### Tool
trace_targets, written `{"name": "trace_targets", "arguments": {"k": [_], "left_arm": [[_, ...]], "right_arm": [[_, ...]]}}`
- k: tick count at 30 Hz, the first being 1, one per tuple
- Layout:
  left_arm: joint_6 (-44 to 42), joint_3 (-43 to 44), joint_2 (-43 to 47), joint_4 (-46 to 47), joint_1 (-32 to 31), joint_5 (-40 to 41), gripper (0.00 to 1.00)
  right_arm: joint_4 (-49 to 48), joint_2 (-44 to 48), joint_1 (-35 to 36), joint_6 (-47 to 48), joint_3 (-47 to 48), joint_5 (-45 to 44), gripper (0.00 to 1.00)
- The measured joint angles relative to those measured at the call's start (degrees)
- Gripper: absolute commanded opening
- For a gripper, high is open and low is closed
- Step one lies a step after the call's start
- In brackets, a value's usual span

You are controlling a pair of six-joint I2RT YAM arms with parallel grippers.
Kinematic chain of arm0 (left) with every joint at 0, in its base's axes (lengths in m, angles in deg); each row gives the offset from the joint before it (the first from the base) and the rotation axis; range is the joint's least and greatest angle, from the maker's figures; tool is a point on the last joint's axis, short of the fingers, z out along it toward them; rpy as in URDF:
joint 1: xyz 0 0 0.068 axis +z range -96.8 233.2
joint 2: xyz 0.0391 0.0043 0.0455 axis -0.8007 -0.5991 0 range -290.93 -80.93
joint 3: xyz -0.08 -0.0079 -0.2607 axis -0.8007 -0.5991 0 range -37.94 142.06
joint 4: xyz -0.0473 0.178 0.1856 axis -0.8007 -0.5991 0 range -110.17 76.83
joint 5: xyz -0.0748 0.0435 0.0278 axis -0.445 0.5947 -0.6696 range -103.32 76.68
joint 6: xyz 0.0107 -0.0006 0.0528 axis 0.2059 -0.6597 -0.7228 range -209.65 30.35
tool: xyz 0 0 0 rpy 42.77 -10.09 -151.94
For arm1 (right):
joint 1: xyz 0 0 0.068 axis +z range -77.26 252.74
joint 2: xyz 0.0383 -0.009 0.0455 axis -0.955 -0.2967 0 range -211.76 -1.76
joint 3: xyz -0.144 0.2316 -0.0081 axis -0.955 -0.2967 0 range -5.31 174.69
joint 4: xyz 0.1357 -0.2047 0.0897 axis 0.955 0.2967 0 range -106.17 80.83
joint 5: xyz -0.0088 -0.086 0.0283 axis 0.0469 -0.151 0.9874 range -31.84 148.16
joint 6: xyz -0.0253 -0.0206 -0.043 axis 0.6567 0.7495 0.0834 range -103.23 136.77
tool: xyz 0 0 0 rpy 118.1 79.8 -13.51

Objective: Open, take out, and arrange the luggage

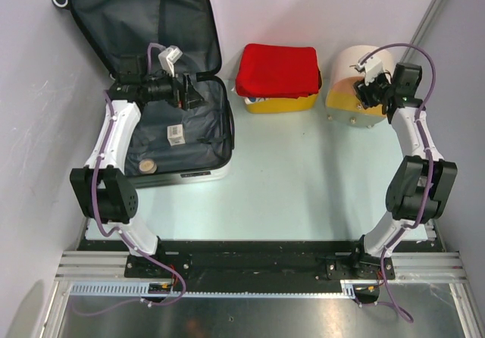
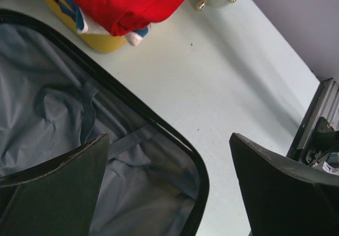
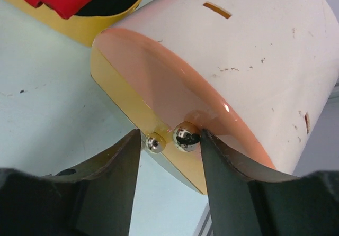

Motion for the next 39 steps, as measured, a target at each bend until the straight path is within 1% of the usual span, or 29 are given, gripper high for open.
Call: {"name": "trace_targets", "arguments": {"k": [3, 5, 9, 12, 15, 18, 22, 26, 30, 34, 39], "left_arm": [[-1.25, -1.97, 0.33, 0.11, 0.0, 1.62, 1.0], [-1.86, -3.32, 0.74, 0.02, 0.0, 2.51, 1.0], [-2.6, -5.42, 2.01, -0.07, 0.0, 4.94, 1.0], [-2.51, -5.68, 2.64, 0.22, 0.0, 6.23, 0.99], [-2.05, -5.68, 2.78, 1.18, 0.0, 6.67, 1.0], [-1.05, -5.68, 2.78, 2.38, 0.0, 6.86, 1.0], [-0.15, -5.68, 2.78, 3.32, 0.0, 6.78, 1.0], [0.35, -5.68, 2.78, 3.65, 1.01, 6.29, 1.0], [0.55, -6.16, 2.91, 3.98, 1.77, 6.19, 1.0], [0.59, -7.3, 3.1, 4.04, 2.03, 6.21, 1.0], [0.55, -8.26, 3.13, 4.02, 2.47, 6.25, 0.99]], "right_arm": [[-1.4, -0.5, 0.0, -2.14, 0.0, 0.04, 0.6], [-1.75, -0.24, -0.5, -5.22, -0.02, 0.61, 0.61], [-3.52, 4.63, -3.26, -19.69, -4.5, 1.07, 0.65], [-6.19, 11.74, -4.72, -32.68, -11.89, -0.85, 0.66], [-10.25, 16.85, -4.11, -45.68, -18.51, -2.99, 0.66], [-17.51, 17.7, -3.34, -55.71, -24.39, -5.31, 0.65], [-25.0, 13.86, -3.78, -65.81, -29.92, -7.98, 0.61], [-33.2, 7.26, -5.42, -72.3, -30.71, -8.28, 0.56], [-39.78, 3.28, -6.29, -75.89, -30.71, -8.24, 0.53], [-43.85, 0.39, -6.12, -78.23, -30.71, -8.0, 0.53], [-45.77, -2.12, -5.33, -79.91, -30.32, -7.8, 0.55]]}}
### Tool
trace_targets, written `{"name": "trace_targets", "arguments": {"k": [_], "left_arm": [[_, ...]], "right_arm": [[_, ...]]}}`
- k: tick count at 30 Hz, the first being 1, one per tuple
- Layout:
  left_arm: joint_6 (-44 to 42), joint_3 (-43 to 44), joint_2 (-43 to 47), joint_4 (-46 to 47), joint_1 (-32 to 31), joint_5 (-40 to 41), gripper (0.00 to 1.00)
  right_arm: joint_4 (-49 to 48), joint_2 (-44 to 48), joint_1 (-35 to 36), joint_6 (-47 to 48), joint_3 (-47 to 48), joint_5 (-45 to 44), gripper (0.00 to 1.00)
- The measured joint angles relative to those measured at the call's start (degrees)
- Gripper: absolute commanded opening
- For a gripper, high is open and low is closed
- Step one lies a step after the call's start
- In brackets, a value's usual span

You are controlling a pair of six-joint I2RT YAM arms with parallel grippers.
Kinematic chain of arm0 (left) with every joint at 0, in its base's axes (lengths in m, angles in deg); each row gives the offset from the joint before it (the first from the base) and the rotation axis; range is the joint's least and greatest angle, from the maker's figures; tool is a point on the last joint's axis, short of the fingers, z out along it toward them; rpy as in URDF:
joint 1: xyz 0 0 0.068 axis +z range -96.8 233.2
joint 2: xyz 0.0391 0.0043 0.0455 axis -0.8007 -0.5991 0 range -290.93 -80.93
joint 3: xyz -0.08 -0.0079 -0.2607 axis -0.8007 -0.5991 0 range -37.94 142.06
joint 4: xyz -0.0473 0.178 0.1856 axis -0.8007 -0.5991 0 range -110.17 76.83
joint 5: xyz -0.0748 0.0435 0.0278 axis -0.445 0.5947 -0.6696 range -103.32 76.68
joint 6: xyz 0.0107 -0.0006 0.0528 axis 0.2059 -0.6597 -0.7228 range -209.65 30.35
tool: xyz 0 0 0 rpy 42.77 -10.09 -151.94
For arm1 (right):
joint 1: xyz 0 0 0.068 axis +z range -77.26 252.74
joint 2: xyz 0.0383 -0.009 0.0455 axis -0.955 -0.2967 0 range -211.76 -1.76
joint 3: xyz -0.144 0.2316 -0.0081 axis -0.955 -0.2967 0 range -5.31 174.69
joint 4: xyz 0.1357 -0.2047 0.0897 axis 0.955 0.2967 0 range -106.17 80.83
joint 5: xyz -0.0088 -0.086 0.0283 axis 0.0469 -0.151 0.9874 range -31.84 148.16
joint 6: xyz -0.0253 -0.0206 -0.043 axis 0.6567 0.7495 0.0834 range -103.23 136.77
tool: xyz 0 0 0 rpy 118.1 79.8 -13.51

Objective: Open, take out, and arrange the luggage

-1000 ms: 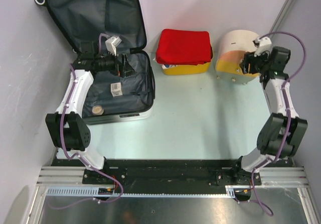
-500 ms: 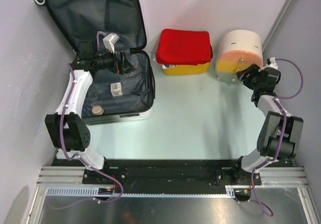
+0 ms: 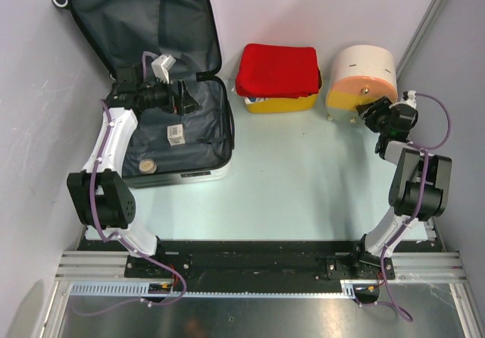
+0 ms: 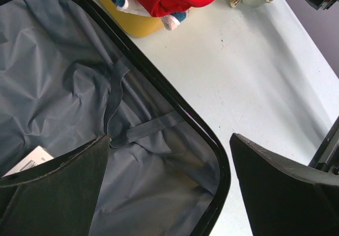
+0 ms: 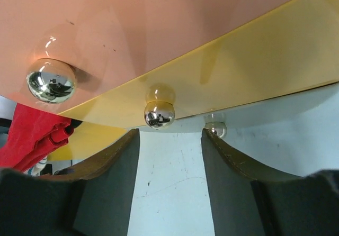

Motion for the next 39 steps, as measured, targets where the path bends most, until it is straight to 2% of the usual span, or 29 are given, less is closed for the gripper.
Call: {"name": "trace_targets", "arguments": {"k": [6, 11, 13, 16, 23, 25, 32, 39], "left_arm": [[-0.04, -0.42, 0.0, 0.04, 0.5, 0.13, 0.99], [-0.09, -0.98, 0.0, 0.02, 0.52, 0.46, 0.99], [-0.11, -0.98, 0.0, 0.02, 0.52, 0.59, 0.99], [-0.15, -0.98, 0.0, 0.02, 0.52, 1.16, 0.99], [-0.26, -1.03, 0.0, 0.02, 0.52, 1.44, 0.99], [-0.28, -1.03, 0.0, 0.02, 0.52, 1.46, 0.99], [-0.37, -1.16, 0.0, 0.02, 0.52, 1.73, 0.98], [-1.31, -1.64, -0.02, 0.02, 0.52, 4.31, 0.98]], "right_arm": [[-0.7, -1.55, 0.66, -1.22, 2.38, 0.0, 0.55], [-1.25, -2.97, 0.81, -1.29, 4.76, 0.02, 0.4], [-1.18, -3.69, 0.79, -1.51, 5.09, 0.44, 0.4], [-0.92, -4.35, 0.81, -2.34, 5.16, 0.87, 0.49], [-0.59, -4.96, 0.85, -3.58, 5.46, 1.51, 0.45], [-0.31, -5.09, 0.85, -3.78, 5.73, 1.49, 0.41], [0.63, -5.27, 0.63, -3.96, 6.1, 1.68, 0.02], [3.37, -4.33, -0.17, -3.96, 6.36, 4.22, 0.0]]}}
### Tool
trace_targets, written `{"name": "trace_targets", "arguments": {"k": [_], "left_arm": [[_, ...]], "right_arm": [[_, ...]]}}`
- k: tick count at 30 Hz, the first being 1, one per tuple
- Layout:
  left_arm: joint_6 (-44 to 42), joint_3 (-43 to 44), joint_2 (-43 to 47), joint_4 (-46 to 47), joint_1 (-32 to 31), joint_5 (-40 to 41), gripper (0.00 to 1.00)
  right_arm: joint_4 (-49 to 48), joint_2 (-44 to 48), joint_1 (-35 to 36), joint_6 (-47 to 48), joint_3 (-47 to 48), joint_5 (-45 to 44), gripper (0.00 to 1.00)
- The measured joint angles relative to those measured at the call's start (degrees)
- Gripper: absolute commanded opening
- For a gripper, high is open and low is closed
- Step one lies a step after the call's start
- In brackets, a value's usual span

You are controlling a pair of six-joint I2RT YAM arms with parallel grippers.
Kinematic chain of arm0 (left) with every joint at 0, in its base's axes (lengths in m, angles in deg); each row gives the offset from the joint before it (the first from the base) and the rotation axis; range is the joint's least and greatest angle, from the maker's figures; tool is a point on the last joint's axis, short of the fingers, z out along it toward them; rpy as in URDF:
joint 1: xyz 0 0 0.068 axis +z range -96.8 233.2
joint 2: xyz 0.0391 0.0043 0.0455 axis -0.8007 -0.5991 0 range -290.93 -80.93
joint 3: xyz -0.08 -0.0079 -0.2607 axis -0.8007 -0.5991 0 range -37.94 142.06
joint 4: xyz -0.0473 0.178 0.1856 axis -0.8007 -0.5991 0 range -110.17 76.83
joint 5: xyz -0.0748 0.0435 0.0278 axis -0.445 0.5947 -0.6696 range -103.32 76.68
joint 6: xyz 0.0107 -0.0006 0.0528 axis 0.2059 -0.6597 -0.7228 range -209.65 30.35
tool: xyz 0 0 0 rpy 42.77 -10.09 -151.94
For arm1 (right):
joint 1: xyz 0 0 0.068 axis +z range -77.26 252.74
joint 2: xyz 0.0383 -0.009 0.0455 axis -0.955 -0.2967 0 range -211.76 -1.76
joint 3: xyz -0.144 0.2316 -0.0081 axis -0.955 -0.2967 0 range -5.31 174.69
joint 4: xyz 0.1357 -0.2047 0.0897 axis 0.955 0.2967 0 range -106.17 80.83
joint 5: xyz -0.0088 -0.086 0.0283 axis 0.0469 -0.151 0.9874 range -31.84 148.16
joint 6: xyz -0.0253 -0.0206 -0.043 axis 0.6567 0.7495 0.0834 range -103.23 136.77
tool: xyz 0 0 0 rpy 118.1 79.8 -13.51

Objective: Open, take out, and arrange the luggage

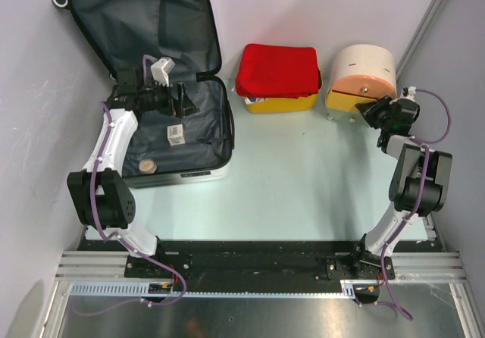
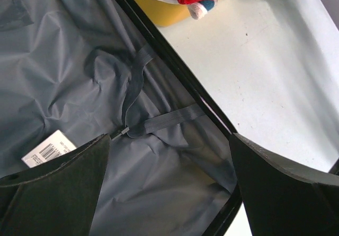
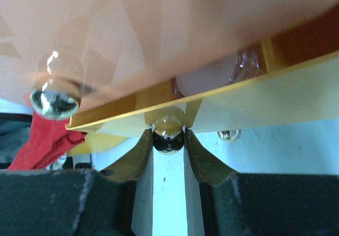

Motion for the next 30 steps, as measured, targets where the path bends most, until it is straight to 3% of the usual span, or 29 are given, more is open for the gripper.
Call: {"name": "trace_targets", "arguments": {"k": [9, 11, 12, 14, 15, 18, 30], "left_arm": [[-1.16, -0.02, -1.62, 0.0, 0.02, 4.33, 0.98], [-1.29, -0.04, -2.19, 0.0, 0.11, 5.29, 0.98], [-1.49, -0.04, -2.47, 0.02, 0.15, 5.99, 0.98], [-1.64, -0.04, -3.23, 0.02, 0.28, 7.28, 0.98], [-1.68, -0.04, -3.58, 0.02, 0.33, 7.85, 0.98], [-2.03, -0.04, -4.72, 0.0, 0.42, 10.25, 0.98], [-2.97, -0.24, -10.54, -0.04, 0.44, 29.27, 0.97]], "right_arm": [[7.04, 11.08, -0.17, 0.94, -8.52, 1.53, 0.01], [8.41, 13.33, -0.17, 1.4, -10.25, 1.75, 0.1], [9.03, 14.38, -0.17, 1.64, -11.19, 1.79, 0.3], [10.12, 16.09, -0.17, 1.88, -12.66, 1.84, 0.45], [10.45, 16.63, -0.17, 2.25, -13.11, 1.81, 0.6], [11.15, 17.38, -0.48, 2.54, -13.35, 1.79, 0.75], [18.47, 29.51, -2.75, 11.74, -13.31, 0.46, 0.88]]}}
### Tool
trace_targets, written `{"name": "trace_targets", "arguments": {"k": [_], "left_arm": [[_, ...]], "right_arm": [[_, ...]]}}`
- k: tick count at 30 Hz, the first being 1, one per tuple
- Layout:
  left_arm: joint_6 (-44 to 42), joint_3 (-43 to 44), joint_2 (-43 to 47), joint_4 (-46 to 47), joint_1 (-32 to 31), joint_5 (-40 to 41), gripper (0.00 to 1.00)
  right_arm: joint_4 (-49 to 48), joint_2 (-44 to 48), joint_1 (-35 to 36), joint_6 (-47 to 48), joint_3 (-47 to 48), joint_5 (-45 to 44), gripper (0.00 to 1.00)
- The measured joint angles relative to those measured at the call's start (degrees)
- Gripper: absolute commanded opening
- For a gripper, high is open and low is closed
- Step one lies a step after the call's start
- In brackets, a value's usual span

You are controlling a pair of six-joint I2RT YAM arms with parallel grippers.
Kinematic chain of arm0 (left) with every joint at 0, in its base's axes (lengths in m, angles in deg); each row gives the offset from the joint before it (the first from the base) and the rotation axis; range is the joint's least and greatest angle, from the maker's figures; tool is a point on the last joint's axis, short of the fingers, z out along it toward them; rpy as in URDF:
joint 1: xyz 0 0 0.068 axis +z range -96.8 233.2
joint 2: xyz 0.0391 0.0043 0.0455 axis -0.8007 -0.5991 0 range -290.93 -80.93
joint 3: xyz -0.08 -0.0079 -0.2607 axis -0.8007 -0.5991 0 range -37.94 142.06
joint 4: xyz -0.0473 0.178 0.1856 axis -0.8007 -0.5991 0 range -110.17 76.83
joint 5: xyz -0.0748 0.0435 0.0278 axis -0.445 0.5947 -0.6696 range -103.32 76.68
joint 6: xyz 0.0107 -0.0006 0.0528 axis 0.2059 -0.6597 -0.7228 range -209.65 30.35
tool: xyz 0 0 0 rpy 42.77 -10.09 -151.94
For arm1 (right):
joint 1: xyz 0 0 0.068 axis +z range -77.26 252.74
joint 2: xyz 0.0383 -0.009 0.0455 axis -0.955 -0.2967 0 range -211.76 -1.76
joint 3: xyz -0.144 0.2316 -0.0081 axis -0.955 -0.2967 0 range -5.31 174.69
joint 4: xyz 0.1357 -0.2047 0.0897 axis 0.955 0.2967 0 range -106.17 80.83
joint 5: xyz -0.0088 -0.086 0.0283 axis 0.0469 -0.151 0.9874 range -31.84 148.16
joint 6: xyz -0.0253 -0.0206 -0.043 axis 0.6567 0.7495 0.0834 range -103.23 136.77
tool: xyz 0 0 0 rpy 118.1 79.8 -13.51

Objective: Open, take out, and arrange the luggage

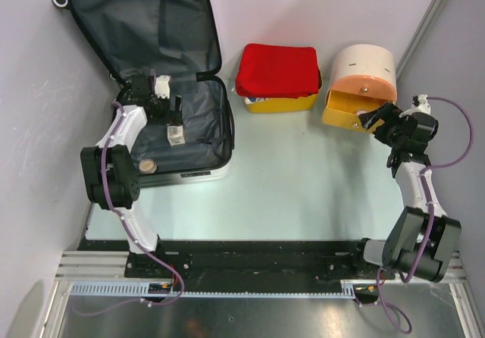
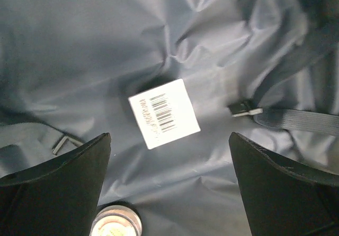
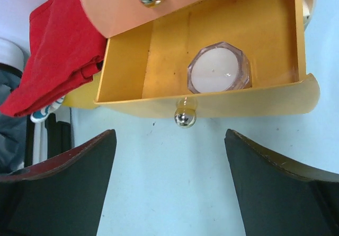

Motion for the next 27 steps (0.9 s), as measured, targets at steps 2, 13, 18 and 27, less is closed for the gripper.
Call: {"name": "trace_targets", "arguments": {"k": [2, 13, 18, 27], "left_arm": [[0.59, -0.02, -1.4, -0.15, -0.35, 3.04, 0.97], [4.59, 0.0, -10.56, -0.17, -3.78, 12.31, 0.76], [6.12, 0.0, -12.72, -0.59, -4.79, 12.85, 0.39], [3.28, -1.51, -8.41, -1.31, -9.27, 9.99, 0.1]], "right_arm": [[2.27, 2.71, 0.55, 3.67, 0.09, -0.79, 0.89], [7.96, 7.93, 5.66, 18.08, 2.45, -1.16, 0.89], [8.57, 7.93, 7.96, 22.18, 4.42, 0.42, 0.9], [10.62, 5.03, 8.66, 27.8, 8.44, 9.92, 0.9]]}}
